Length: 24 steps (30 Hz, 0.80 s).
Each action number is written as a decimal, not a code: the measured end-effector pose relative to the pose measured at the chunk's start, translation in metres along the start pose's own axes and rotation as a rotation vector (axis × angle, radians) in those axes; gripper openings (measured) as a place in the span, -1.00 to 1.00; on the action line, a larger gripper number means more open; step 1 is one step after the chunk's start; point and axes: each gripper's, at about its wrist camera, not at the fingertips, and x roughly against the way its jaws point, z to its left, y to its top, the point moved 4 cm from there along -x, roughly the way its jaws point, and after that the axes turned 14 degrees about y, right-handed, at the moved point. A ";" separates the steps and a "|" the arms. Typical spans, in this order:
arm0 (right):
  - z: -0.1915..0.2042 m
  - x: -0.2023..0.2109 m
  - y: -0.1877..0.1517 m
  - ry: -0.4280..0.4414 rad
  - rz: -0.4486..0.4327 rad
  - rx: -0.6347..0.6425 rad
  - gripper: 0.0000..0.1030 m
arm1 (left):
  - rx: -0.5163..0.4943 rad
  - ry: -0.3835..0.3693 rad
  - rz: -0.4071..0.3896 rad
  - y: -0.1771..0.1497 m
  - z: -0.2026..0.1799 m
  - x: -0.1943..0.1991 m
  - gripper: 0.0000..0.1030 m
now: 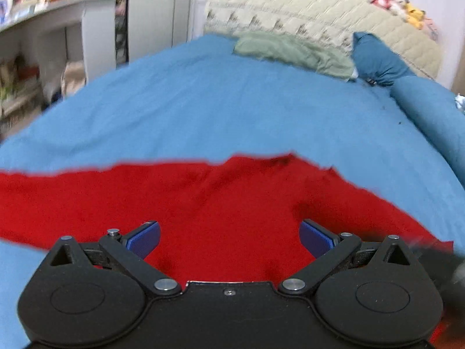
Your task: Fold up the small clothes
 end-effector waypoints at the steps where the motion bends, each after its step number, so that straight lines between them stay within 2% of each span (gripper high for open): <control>1: 0.005 -0.010 -0.017 -0.004 0.042 0.020 -0.62 | 0.009 -0.012 0.021 -0.005 0.004 -0.002 1.00; 3: 0.016 -0.016 -0.037 -0.008 0.077 0.056 -0.61 | 0.014 -0.038 0.043 -0.012 0.003 -0.007 1.00; 5: 0.020 -0.011 -0.046 -0.020 0.070 0.088 -0.58 | 0.010 -0.059 0.052 -0.012 0.001 -0.012 1.00; 7: 0.023 -0.002 -0.047 -0.019 0.076 0.104 -0.44 | 0.007 -0.084 0.049 -0.019 -0.005 -0.007 1.00; 9: 0.024 0.006 -0.049 -0.030 0.081 0.124 -0.10 | 0.007 -0.125 0.062 -0.020 -0.013 -0.004 1.00; 10: 0.026 0.012 -0.049 -0.042 0.076 0.139 0.21 | 0.007 -0.148 0.071 -0.019 -0.016 -0.006 1.00; 11: 0.020 0.015 -0.044 -0.055 0.069 0.157 0.42 | 0.004 -0.173 0.081 -0.021 -0.021 -0.006 1.00; 14: 0.010 0.038 -0.042 -0.110 0.058 0.210 0.78 | -0.039 -0.242 0.102 -0.026 -0.046 -0.007 1.00; 17: 0.005 0.062 -0.053 -0.135 0.074 0.220 0.79 | -0.108 -0.254 0.103 -0.033 -0.075 -0.011 1.00; 19: 0.004 0.079 -0.063 -0.172 0.077 0.210 0.79 | -0.156 -0.234 0.101 -0.038 -0.092 -0.018 0.96; 21: -0.001 0.096 -0.071 -0.199 0.074 0.182 0.79 | -0.184 -0.165 0.099 -0.043 -0.100 -0.028 0.53; 22: -0.003 0.105 -0.074 -0.214 0.069 0.168 0.79 | -0.178 -0.134 0.095 -0.044 -0.098 -0.032 0.45; 24: -0.011 0.124 -0.082 -0.262 0.056 0.130 0.80 | -0.137 -0.136 0.077 -0.046 -0.088 -0.033 0.38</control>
